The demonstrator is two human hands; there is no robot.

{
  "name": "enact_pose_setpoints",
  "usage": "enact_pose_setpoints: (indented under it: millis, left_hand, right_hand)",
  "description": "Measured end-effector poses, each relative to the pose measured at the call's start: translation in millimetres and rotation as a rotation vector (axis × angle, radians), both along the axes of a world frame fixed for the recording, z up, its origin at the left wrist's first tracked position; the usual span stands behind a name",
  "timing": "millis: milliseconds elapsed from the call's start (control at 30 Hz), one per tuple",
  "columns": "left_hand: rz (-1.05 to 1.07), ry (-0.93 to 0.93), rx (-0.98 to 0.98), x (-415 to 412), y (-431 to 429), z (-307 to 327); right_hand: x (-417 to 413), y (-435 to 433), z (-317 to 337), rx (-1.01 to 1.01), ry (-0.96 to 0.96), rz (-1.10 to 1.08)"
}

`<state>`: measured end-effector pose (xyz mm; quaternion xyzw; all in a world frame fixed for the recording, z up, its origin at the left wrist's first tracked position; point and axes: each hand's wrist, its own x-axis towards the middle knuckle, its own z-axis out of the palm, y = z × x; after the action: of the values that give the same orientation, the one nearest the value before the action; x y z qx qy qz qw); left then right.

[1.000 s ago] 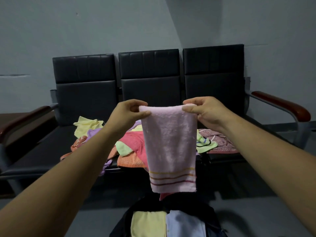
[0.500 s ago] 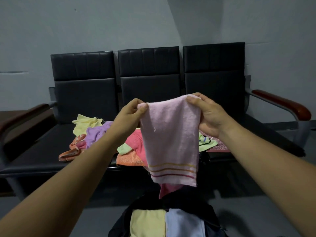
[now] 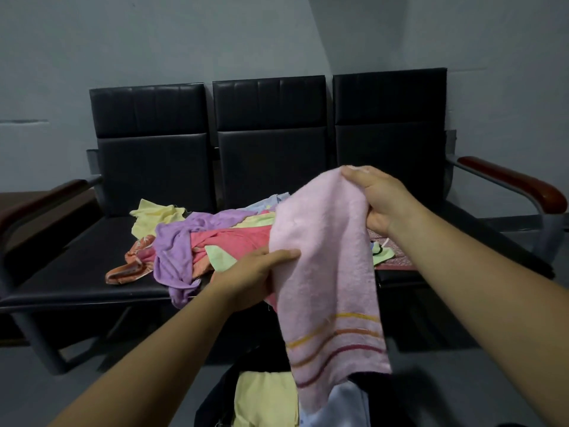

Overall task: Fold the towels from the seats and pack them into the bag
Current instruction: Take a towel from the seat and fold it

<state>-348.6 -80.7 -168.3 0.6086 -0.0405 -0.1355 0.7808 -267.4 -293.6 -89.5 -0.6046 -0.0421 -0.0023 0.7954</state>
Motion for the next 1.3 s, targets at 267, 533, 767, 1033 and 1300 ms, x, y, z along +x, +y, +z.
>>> enact_pose_setpoints:
  millis: [267,533,767,1033,1300]
  left_hand:
    - [0.215,0.235,-0.108,9.6,-6.2,-8.1]
    - [0.129,0.219,-0.434,26.0,6.7,-6.1]
    - [0.085,-0.027,0.081,30.6,33.5,-21.1]
    - [0.203,-0.101,0.331,40.1,28.6,-33.7]
    - [0.346,-0.156,0.452,44.0,32.2,-38.8]
  right_hand:
    - [6.5,-14.4,-81.3,0.226,0.345,0.255]
    - [-16.7,9.7,-125.9,0.239,0.346,0.485]
    - [3.8,7.8,-112.6,0.202,0.215,0.34]
    - [15.2,-1.7,-106.6,0.105,0.296,0.274]
    - [5.4,-12.0,-123.4,0.137,0.417,0.39]
